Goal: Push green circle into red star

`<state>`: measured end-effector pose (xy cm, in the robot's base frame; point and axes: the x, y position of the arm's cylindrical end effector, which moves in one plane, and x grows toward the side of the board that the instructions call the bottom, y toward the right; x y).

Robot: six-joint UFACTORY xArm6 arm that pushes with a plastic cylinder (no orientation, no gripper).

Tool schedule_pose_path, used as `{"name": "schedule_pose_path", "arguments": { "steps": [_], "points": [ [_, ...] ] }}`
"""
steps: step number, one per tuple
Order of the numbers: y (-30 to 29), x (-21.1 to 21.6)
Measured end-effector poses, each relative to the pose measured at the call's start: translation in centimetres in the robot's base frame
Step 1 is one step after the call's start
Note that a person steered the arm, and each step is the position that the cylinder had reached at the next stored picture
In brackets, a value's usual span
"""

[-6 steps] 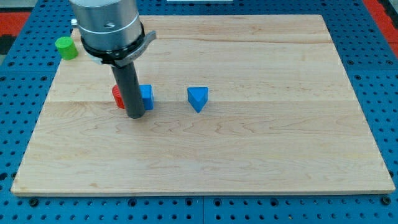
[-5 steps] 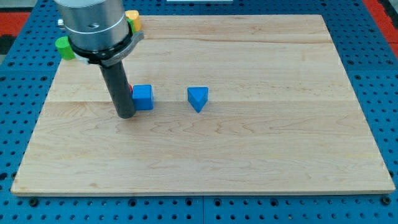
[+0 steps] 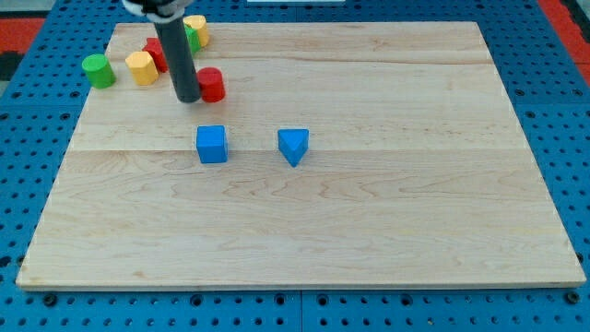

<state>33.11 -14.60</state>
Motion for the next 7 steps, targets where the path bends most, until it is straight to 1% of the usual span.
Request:
{"name": "schedule_pose_path", "arguments": {
  "steps": [1, 2, 3, 5, 6, 7],
  "points": [
    [-1.5, 0.2],
    [-7.9, 3.6],
    [-15.6, 6.0],
    [-15.9, 5.7],
    [-15.9, 1.6],
    [-15.7, -4.2]
  ]
}}
